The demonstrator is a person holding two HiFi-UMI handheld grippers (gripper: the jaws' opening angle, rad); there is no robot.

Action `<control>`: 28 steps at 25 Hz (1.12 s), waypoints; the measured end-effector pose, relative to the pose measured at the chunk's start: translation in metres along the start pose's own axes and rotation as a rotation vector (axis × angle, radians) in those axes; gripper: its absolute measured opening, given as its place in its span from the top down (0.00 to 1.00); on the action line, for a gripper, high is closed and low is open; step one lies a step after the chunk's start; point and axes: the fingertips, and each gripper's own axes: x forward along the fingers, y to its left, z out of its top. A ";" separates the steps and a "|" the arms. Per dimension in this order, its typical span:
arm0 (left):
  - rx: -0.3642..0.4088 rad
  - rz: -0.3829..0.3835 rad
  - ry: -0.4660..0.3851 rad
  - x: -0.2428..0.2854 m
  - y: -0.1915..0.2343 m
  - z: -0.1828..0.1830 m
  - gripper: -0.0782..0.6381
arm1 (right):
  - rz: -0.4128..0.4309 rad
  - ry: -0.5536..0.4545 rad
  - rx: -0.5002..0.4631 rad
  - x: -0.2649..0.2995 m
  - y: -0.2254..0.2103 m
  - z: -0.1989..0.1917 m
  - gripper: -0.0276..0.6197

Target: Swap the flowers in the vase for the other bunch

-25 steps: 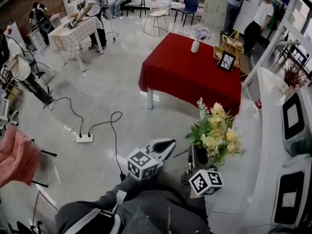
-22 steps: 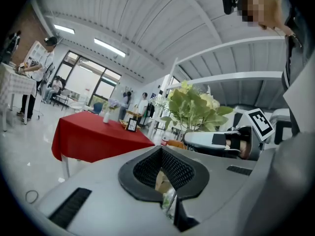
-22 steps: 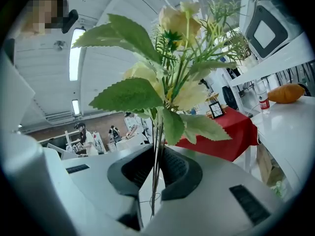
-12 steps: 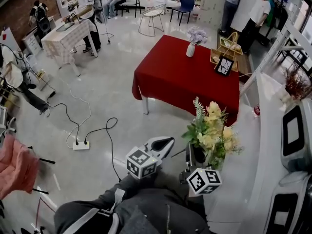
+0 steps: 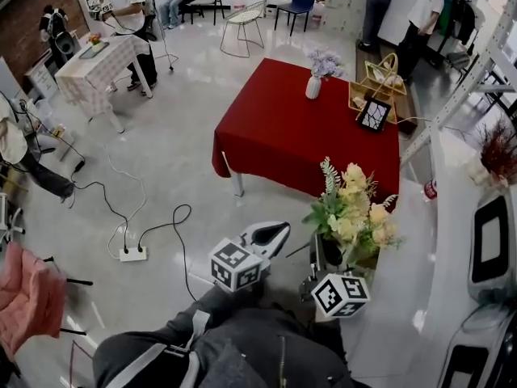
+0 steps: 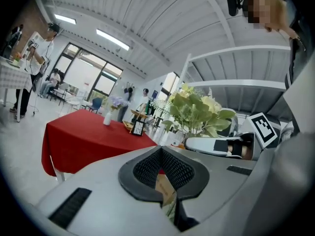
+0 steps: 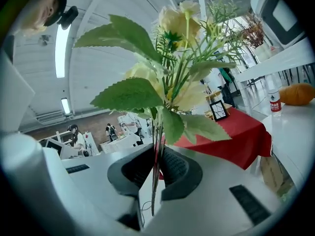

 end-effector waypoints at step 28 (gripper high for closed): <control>-0.039 -0.050 0.041 0.071 0.111 0.037 0.88 | -0.092 0.004 0.024 0.122 -0.039 0.022 0.91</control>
